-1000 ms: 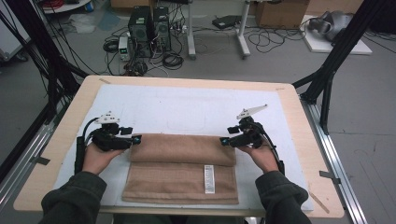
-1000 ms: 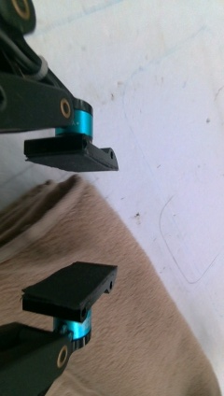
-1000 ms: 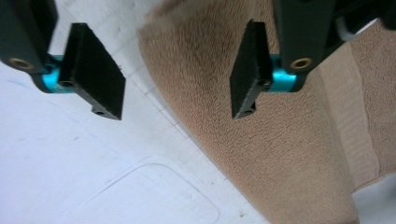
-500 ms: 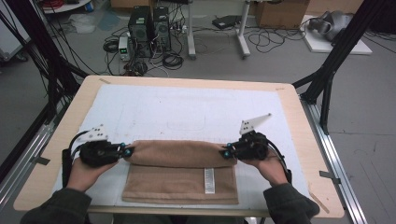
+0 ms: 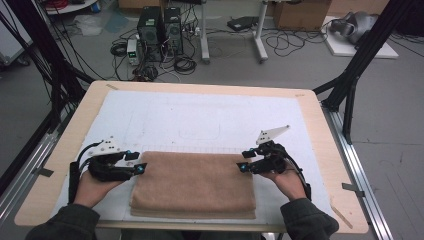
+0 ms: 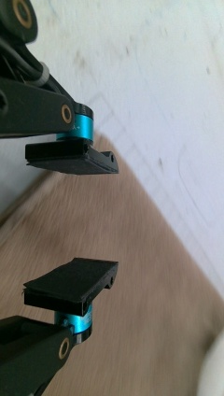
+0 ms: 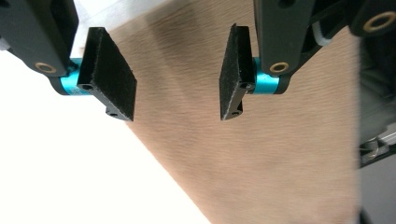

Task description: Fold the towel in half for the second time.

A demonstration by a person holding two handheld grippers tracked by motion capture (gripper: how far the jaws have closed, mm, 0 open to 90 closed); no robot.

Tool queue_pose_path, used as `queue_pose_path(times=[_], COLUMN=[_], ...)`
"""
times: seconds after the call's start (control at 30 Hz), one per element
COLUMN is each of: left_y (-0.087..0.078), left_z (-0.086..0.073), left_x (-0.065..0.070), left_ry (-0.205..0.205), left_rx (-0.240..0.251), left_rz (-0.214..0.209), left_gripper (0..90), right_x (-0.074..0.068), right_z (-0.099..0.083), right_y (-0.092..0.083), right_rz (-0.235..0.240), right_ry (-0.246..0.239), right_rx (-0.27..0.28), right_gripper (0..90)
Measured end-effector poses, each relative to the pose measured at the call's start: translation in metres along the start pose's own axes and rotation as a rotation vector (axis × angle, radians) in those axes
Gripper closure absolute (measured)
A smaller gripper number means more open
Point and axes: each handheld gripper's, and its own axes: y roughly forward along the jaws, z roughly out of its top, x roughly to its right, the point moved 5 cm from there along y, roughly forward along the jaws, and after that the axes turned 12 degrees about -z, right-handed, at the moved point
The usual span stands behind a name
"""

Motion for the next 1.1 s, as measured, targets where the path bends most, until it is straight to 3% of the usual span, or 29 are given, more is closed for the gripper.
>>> queue_pose_path(times=[0.07, 0.1, 0.17, 0.2, 0.23, 0.3, 0.37, 0.4, 0.5, 0.6, 0.77, 0.93, 1.1], left_y=[0.01, 0.015, 0.024, 0.029, 0.034, 0.04, 0.039, 0.038, 0.037, 0.034, 0.031, 0.039, 0.05], left_z=[-0.002, -0.003, -0.006, -0.008, -0.011, -0.014, -0.014, -0.014, -0.012, -0.008, 0.01, 0.034, 0.058], left_x=[-0.011, -0.015, -0.023, -0.026, -0.029, -0.031, -0.03, -0.029, -0.024, -0.02, -0.025, -0.043, -0.069], left_ry=[-0.006, -0.027, -0.032, -0.061, -0.09, -0.113, -0.103, -0.103, -0.066, -0.049, -0.056, -0.067, -0.088], left_rx=[-0.033, -0.043, -0.081, -0.092, -0.109, -0.134, -0.126, -0.118, -0.122, -0.094, 0.011, 0.067, 0.079], left_rz=[0.035, 0.037, 0.057, 0.044, 0.023, -0.008, -0.019, -0.042, -0.019, 0.019, 0.104, 0.171, 0.208], left_gripper=[45.4, 44.2, 42.1, 40.0, 37.3, 38.8, 52.7, 64.4, 77.0, 79.7, 80.1, 80.1, 80.1], right_x=[0.006, 0.009, 0.015, 0.018, 0.02, 0.023, 0.023, 0.022, 0.019, 0.018, 0.023, 0.045, 0.072], right_z=[-0.001, -0.003, -0.005, -0.007, -0.01, -0.015, -0.017, -0.017, -0.016, -0.011, 0.002, 0.02, 0.044], right_y=[0.009, 0.013, 0.02, 0.023, 0.027, 0.033, 0.035, 0.033, 0.03, 0.025, 0.018, 0.018, 0.023], right_rz=[-0.056, -0.062, -0.099, -0.108, -0.09, -0.049, -0.014, 0.0, 0.015, -0.01, -0.077, -0.151, -0.196], right_ry=[-0.004, 0.001, 0.011, 0.014, 0.028, 0.061, 0.079, 0.068, 0.051, 0.034, 0.036, 0.056, 0.079], right_rx=[-0.024, -0.04, -0.067, -0.078, -0.088, -0.116, -0.112, -0.099, -0.086, -0.071, -0.029, 0.011, 0.033], right_gripper=[40.3, 39.8, 36.6, 36.6, 36.7, 42.9, 59.8, 69.2, 77.2, 79.1, 79.3, 79.1, 78.9])
